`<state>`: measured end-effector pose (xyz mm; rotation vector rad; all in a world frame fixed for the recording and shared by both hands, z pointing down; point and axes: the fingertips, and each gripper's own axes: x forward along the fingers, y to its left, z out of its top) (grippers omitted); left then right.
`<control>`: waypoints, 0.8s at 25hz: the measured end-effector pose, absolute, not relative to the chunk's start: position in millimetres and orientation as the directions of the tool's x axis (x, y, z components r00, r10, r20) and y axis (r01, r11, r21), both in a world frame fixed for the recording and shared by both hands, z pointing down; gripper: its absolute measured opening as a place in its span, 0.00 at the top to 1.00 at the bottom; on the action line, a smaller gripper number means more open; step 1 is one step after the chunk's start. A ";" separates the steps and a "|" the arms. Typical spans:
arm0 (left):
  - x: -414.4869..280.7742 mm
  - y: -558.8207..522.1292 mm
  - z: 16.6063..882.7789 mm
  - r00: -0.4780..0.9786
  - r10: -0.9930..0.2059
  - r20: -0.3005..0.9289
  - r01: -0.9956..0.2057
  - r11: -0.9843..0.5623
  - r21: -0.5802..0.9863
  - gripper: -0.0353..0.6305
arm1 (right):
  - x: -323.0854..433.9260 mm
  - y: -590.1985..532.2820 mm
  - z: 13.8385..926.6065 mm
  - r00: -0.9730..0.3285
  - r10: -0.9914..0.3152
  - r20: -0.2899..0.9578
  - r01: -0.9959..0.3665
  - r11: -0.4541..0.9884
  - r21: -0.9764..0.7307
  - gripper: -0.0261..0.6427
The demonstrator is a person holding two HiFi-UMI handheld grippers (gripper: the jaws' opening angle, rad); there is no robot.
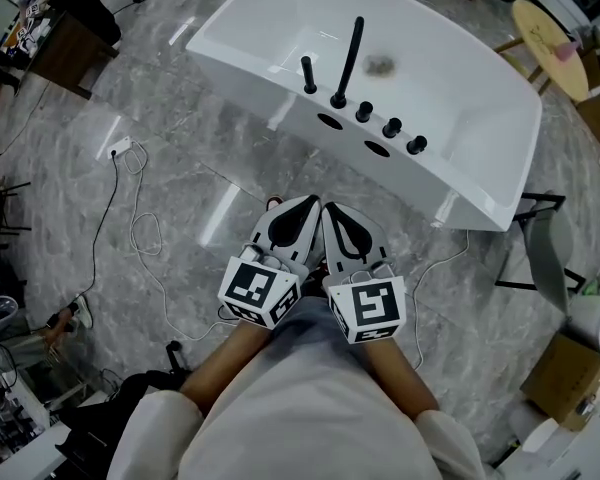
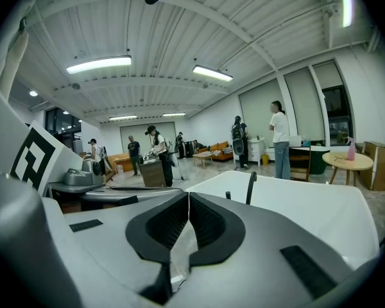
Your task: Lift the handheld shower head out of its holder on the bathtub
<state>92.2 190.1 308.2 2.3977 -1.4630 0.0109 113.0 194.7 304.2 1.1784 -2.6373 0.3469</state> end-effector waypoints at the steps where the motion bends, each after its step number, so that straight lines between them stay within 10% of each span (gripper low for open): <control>1: 89.2 185.8 309.4 0.473 -0.863 0.180 -0.865 -0.416 0.279 0.94 | 109.9 190.4 305.2 -0.648 -0.696 0.310 -0.753 0.647 -0.120 0.93; 20: 10.2 84.5 319.5 0.488 -0.849 0.202 -0.852 -0.412 0.324 0.94 | 30.1 89.5 317.3 -0.636 -0.678 0.369 -0.754 0.648 -0.106 0.93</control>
